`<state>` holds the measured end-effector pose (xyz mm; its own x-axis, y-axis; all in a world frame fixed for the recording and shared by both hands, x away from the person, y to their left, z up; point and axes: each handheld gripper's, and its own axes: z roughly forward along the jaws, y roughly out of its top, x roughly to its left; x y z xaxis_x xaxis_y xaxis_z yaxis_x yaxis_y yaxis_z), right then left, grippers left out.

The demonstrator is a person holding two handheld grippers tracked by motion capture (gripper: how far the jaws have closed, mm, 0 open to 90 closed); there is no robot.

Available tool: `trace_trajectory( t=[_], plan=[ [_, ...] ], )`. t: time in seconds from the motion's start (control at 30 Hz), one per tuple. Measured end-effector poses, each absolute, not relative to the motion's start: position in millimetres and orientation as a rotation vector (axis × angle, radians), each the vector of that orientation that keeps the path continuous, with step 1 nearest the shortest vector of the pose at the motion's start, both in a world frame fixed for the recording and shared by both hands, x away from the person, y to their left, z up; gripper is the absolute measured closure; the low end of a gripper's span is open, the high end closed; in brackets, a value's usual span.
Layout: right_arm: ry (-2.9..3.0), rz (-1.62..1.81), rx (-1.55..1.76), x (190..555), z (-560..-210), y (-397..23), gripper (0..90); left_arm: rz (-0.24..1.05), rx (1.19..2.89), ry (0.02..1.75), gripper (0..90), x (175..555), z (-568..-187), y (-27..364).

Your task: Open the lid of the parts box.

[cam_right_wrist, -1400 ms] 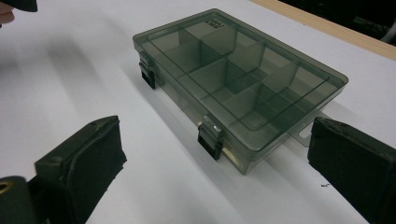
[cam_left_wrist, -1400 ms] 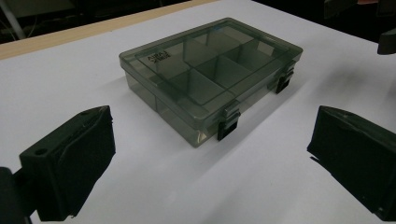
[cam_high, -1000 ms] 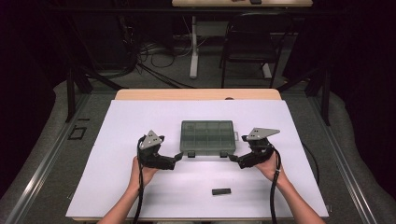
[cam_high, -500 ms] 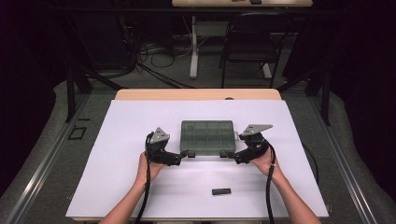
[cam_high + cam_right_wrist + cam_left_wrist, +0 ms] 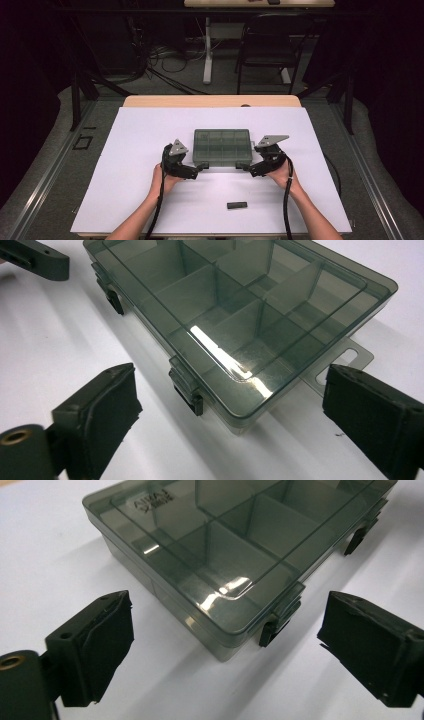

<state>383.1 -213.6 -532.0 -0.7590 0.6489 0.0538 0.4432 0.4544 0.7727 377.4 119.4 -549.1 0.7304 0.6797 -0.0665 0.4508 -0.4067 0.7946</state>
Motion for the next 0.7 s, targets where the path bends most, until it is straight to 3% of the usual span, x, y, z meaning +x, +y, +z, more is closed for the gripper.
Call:
trace_trajectory(
  t=[0.27,0.7],
  plan=[
    [2.448,1.153,0.965,383.2,-535.6,-212.4,14.5,0.338,2.085,0.846,14.4,377.9,-552.5,117.0],
    [2.442,1.096,0.984,383.0,-540.2,-208.1,26.8,0.333,2.098,0.840,18.0,378.0,-554.4,115.3]
  ],
)
